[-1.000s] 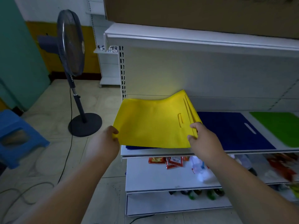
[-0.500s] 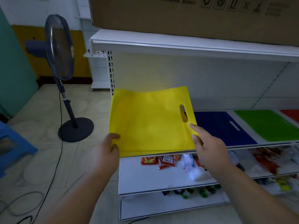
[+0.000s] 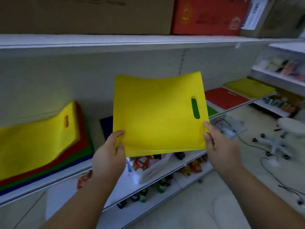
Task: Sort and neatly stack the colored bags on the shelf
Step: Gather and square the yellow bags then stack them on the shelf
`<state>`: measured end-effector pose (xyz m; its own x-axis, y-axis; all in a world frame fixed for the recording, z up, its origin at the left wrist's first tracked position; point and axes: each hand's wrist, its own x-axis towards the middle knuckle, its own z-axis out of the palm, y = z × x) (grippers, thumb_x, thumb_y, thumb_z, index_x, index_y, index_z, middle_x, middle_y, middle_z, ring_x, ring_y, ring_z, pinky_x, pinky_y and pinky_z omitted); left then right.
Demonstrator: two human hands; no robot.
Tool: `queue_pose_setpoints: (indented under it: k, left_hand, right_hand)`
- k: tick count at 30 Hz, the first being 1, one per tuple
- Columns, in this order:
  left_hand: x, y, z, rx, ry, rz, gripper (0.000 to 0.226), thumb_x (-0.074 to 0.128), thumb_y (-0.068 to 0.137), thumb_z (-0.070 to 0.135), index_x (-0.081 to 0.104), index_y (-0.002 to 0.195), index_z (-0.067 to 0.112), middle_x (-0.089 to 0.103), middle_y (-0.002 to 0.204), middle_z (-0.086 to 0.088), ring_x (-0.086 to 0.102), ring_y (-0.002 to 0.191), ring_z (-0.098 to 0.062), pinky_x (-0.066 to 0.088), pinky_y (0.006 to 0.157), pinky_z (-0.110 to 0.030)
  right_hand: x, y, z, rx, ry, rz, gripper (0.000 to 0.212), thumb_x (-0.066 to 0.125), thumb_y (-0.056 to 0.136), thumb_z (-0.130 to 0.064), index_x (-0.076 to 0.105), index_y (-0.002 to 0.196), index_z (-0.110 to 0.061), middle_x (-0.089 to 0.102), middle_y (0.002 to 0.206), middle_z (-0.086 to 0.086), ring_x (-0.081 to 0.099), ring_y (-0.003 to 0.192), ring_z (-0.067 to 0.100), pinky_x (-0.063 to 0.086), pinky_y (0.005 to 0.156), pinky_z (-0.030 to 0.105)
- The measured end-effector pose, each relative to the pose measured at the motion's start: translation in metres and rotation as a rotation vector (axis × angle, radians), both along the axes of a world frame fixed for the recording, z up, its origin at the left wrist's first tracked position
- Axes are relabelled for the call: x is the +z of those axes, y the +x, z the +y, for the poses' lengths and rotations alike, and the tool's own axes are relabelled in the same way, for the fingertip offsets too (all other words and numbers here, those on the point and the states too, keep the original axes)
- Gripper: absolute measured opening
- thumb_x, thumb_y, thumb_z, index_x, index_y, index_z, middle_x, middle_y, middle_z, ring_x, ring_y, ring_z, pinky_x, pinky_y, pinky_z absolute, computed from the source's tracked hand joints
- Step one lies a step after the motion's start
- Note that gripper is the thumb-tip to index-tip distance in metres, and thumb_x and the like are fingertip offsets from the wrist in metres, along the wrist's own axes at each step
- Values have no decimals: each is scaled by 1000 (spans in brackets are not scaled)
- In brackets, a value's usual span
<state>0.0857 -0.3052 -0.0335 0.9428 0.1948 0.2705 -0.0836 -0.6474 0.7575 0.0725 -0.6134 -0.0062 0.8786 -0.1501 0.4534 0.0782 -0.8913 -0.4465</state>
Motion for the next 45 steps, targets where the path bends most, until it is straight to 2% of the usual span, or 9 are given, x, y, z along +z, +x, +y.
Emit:
queue_pose_setpoints:
  k: [10,13,18,25,31,34,38,43,45]
  left_hand:
    - [-4,99,-251,-261,48,-17,39,48,99,23,50,134,40,52,53,-4,48,46,-22,35,42,-34]
    - [-7,141,-318,-330,34,-17,39,49,99,24,51,133,42,52,52,-5,48,46,-22,33,43,-31]
    - [-7,218,-447,-477,-12,15,39,53,96,23,54,129,43,54,56,-10,51,49,-28,48,47,-44]
    - [2,281,-619,-658,1,25,39,53,95,23,53,127,46,61,64,-2,53,50,-21,45,49,-36]
    - [-10,317,-748,-628,-14,42,38,52,96,22,55,126,44,66,76,-9,56,53,-22,46,49,-40]
    - [-6,336,-797,-553,-7,80,39,51,97,23,53,126,48,62,66,-5,48,43,-18,39,42,-34]
    - [2,363,-842,-399,-56,121,38,51,97,23,53,125,50,64,74,-1,59,54,-26,53,51,-47]
    - [-1,405,-873,-250,-20,155,37,49,98,21,54,125,46,49,70,14,59,59,-28,50,54,-43]
    - [-7,431,-881,-215,-22,150,37,49,99,22,51,123,50,52,68,9,56,53,-32,49,48,-46]
  right_hand:
    - [-9,15,-237,-280,53,17,42,44,101,-30,46,144,-29,66,123,8,63,96,32,50,69,36]
    - [-18,38,-296,-381,44,9,42,46,101,-31,48,142,-31,71,106,12,63,83,32,36,57,30]
    - [-15,65,-399,-566,80,30,42,46,100,-32,47,142,-32,71,103,15,63,86,36,51,68,41]
    - [-14,84,-542,-722,192,22,41,45,100,-34,45,142,-37,70,98,12,63,79,32,48,64,37]
    - [-30,131,-675,-677,203,30,42,45,101,-32,45,143,-34,69,104,13,63,88,33,50,72,39]
    - [-26,173,-743,-599,159,51,41,47,101,-28,48,142,-28,68,112,15,62,96,34,43,72,33]
    - [-20,241,-812,-438,103,51,41,49,100,-25,50,140,-23,68,117,12,63,98,34,49,74,38]
    - [-33,339,-861,-253,131,96,41,46,101,-29,47,142,-27,67,121,12,63,101,34,51,76,39]
    - [-40,377,-876,-176,126,113,42,45,101,-32,46,143,-29,67,120,12,64,99,33,50,73,39]
